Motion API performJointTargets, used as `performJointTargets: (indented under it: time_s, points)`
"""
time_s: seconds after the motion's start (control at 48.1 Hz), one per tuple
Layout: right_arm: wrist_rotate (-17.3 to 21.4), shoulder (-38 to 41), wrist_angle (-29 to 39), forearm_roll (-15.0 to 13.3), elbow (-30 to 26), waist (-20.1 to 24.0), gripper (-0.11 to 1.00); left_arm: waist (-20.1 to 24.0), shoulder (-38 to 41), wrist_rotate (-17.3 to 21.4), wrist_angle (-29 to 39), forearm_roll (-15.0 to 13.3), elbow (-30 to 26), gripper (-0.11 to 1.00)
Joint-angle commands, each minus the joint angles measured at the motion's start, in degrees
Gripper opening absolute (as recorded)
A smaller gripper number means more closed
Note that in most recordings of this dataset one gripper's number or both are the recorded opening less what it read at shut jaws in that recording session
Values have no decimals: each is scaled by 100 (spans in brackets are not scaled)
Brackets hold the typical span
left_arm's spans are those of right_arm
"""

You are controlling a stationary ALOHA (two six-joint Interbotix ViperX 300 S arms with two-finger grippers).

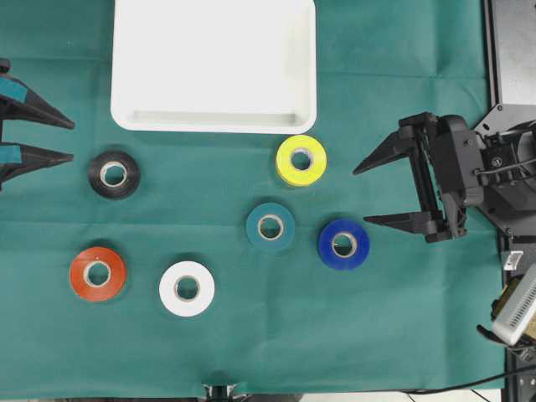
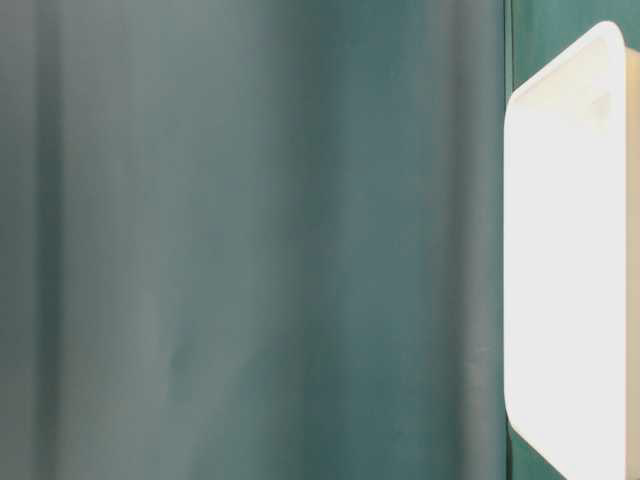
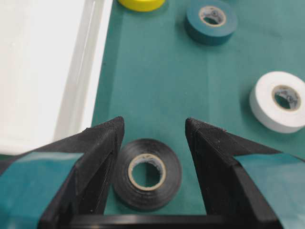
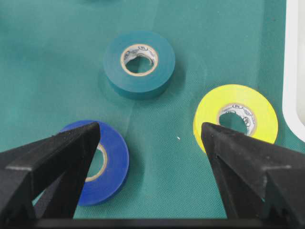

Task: Put the tape alternately from left to right into the white case.
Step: 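Lower the right gripper into the blue roll's hole and close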

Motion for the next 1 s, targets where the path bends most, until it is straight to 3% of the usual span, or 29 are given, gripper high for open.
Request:
performJointTargets:
  time_s: [0.0,0.499,0.77,0.978]
  points:
    - [0,-18,-44,0,-70,9,67,9,9,9,-44,-9,-44,58]
    - [26,501,-53,0,-141,132,67,9,9,9,-53,-9,0,58]
    - [334,1239,-176,0,-325,316,67,9,9,9,-79,0,0,58]
    - [360,1846,-237,0,-545,396,67,9,9,9,-79,0,0,58]
